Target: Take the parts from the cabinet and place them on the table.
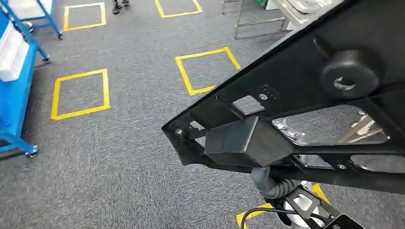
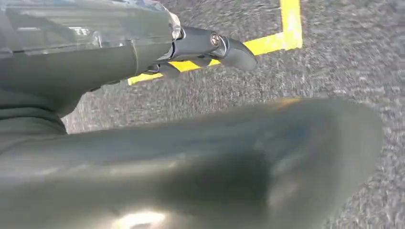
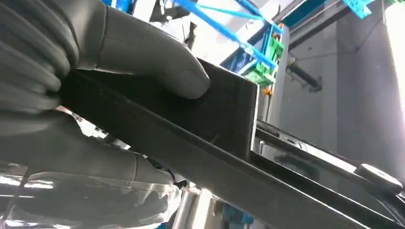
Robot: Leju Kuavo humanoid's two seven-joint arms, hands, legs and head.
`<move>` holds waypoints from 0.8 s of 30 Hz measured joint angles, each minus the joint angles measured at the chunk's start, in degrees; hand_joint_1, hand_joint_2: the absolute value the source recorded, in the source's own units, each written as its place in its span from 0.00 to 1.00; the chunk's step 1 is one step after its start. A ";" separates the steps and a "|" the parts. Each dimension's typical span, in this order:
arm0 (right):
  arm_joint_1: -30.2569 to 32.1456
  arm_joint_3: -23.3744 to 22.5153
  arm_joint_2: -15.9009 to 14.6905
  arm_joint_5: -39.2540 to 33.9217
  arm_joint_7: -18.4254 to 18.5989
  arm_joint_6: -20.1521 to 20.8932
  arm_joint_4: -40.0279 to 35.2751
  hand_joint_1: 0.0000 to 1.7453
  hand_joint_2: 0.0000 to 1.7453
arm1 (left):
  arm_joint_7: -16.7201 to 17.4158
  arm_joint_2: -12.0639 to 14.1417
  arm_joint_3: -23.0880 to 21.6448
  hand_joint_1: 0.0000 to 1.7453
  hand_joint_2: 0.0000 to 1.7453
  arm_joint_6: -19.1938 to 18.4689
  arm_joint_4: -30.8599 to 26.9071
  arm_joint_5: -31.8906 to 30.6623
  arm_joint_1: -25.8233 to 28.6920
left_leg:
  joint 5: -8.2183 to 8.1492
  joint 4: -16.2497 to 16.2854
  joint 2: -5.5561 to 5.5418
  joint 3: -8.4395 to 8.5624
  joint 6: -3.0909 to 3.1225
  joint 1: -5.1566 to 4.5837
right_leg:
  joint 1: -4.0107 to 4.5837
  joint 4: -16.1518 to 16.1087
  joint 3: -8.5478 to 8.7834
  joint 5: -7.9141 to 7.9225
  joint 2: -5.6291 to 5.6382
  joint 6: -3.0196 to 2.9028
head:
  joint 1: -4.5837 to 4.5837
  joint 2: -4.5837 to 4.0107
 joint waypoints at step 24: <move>-0.13 0.61 0.07 -0.20 0.00 0.04 1.11 1.00 1.00 | 0.02 -0.52 0.35 0.00 0.00 -0.22 0.00 0.15 0.19 | 0.66 -0.33 -3.65 -0.53 0.99 0.73 | -1.06 14.79 -7.78 -6.73 6.12 1.29 | 0.00 0.00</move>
